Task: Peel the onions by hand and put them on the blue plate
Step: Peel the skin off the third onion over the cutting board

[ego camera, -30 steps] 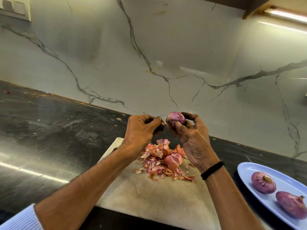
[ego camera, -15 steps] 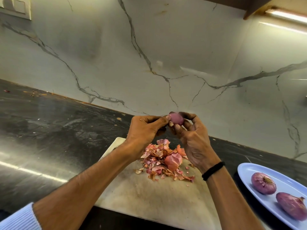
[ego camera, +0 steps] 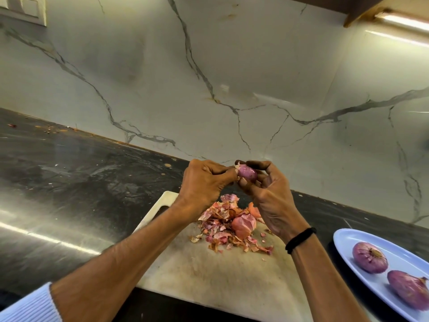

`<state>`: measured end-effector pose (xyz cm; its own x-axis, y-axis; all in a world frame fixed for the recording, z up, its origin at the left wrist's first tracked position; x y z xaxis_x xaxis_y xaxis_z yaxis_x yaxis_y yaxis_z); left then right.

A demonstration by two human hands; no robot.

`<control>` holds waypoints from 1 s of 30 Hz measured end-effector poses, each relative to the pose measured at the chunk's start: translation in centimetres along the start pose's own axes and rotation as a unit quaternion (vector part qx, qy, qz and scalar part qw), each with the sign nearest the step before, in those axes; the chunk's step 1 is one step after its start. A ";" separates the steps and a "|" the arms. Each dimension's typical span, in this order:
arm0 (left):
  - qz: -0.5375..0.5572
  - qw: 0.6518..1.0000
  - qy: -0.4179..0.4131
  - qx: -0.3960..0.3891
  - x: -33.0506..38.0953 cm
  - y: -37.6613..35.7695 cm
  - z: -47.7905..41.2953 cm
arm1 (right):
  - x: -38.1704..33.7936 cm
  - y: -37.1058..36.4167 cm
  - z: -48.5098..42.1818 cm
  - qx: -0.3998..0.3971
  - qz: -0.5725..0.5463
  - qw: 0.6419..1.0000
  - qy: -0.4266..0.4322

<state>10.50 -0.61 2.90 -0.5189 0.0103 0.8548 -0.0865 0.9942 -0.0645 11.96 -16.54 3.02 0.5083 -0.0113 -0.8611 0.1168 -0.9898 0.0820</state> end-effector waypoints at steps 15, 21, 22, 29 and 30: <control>0.015 1.000 0.021 0.008 -0.3 0.2 -0.1 | 0.1 0.1 0.0 -0.013 -0.013 1.000 -0.003; -0.004 0.999 0.020 0.039 -0.3 0.7 -0.1 | 0.1 0.1 0.0 -0.025 0.013 1.000 0.003; -0.004 0.999 0.017 0.044 -0.2 0.7 0.0 | 0.1 0.1 0.0 -0.028 0.014 1.000 0.001; 0.051 0.998 -0.002 0.028 0.7 0.5 0.4 | 0.1 -0.3 0.1 -0.032 -0.068 0.997 -0.030; 0.062 0.998 -0.003 0.023 0.7 0.4 0.3 | 0.1 -0.4 0.1 -0.032 -0.066 0.997 -0.027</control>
<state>9.80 -0.20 3.31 -0.5329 0.1316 0.8359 -0.0599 0.9795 -0.1923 11.92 -16.15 2.88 0.4377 0.1092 -0.8925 0.2345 -0.9721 -0.0039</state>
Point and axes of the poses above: each hand's wrist, its own z-axis away from the middle knuckle, its own y-axis out of the back of the hand, x = y × z, the point moved 7 cm from there along -z, towards the middle knuckle, and after that the axes turned 5 degrees about z, right-handed, at the moved point
